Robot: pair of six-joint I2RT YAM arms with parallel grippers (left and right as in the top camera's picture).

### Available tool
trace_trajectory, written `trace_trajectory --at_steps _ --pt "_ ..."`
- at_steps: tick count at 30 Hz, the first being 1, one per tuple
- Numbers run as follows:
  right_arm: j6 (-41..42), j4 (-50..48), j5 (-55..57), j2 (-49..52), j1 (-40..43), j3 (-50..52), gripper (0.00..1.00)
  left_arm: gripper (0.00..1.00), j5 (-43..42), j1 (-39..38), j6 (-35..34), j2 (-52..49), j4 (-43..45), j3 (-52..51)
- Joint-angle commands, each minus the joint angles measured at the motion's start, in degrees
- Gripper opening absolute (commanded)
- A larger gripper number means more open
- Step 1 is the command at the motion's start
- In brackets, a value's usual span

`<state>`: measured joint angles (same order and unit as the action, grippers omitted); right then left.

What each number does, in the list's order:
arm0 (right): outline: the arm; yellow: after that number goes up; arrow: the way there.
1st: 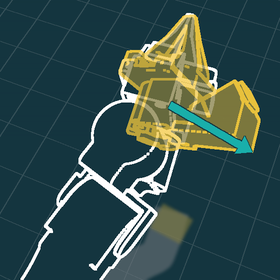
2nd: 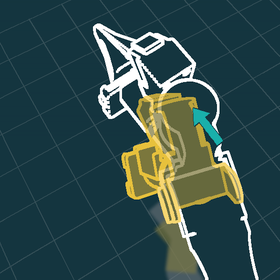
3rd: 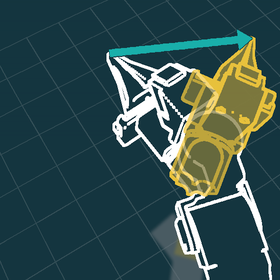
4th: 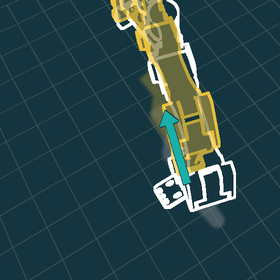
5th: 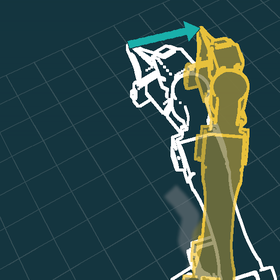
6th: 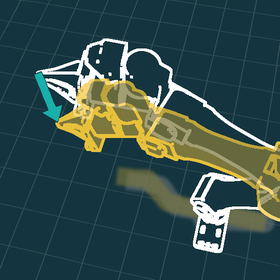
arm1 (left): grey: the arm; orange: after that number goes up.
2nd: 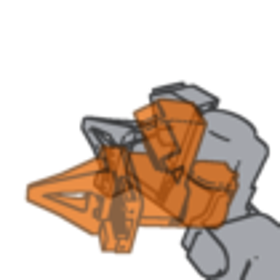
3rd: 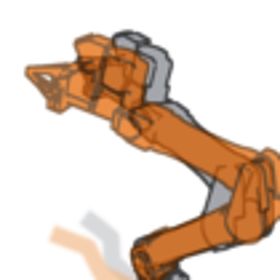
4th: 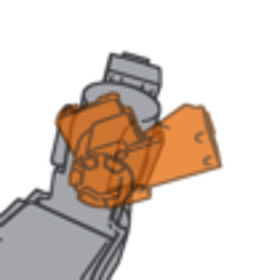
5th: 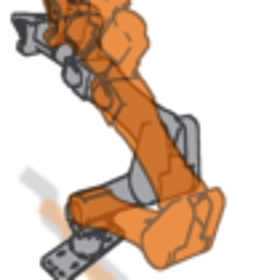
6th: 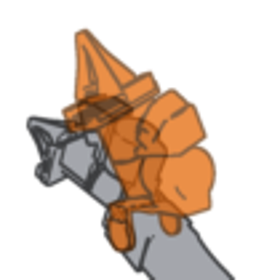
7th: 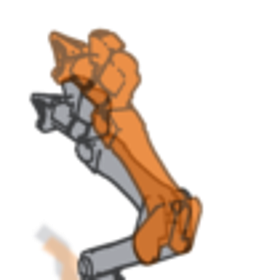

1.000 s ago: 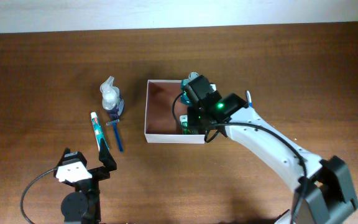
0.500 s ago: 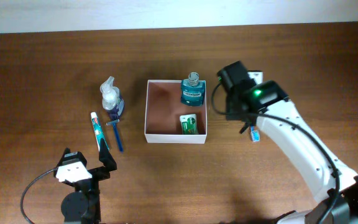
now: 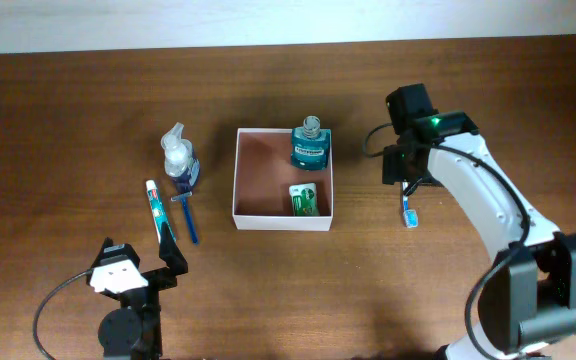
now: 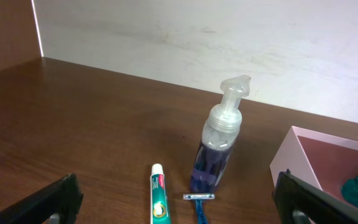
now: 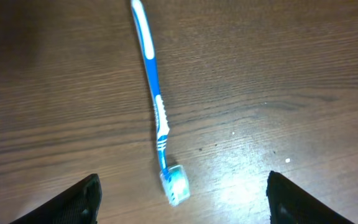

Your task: Pack container

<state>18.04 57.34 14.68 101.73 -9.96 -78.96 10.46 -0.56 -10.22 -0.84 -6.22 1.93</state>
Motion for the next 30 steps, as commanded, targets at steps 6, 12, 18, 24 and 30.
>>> trace_trajectory --at_steps 6,12,18,24,30 --pt "-9.7 -3.3 -11.0 6.1 3.0 -0.7 0.57 0.99 -0.6 0.3 0.9 0.5 0.2 -0.3" --pt "-10.6 -4.5 -11.0 10.7 3.0 -0.7 0.42 1.00 -0.6 0.3 0.9 0.5 0.2 -0.3" --pt "-10.6 -5.8 -9.3 15.2 3.0 -0.7 0.36 0.99 -0.6 0.3 0.9 0.5 0.2 -0.3" --pt "-10.5 -6.4 -9.3 16.6 4.0 -0.7 0.31 0.99 -0.6 0.3 0.9 0.5 0.2 -0.3" --pt "-10.5 -6.7 -9.6 16.6 5.9 -0.3 0.27 0.99 -0.6 0.3 0.9 0.5 0.2 -0.3"
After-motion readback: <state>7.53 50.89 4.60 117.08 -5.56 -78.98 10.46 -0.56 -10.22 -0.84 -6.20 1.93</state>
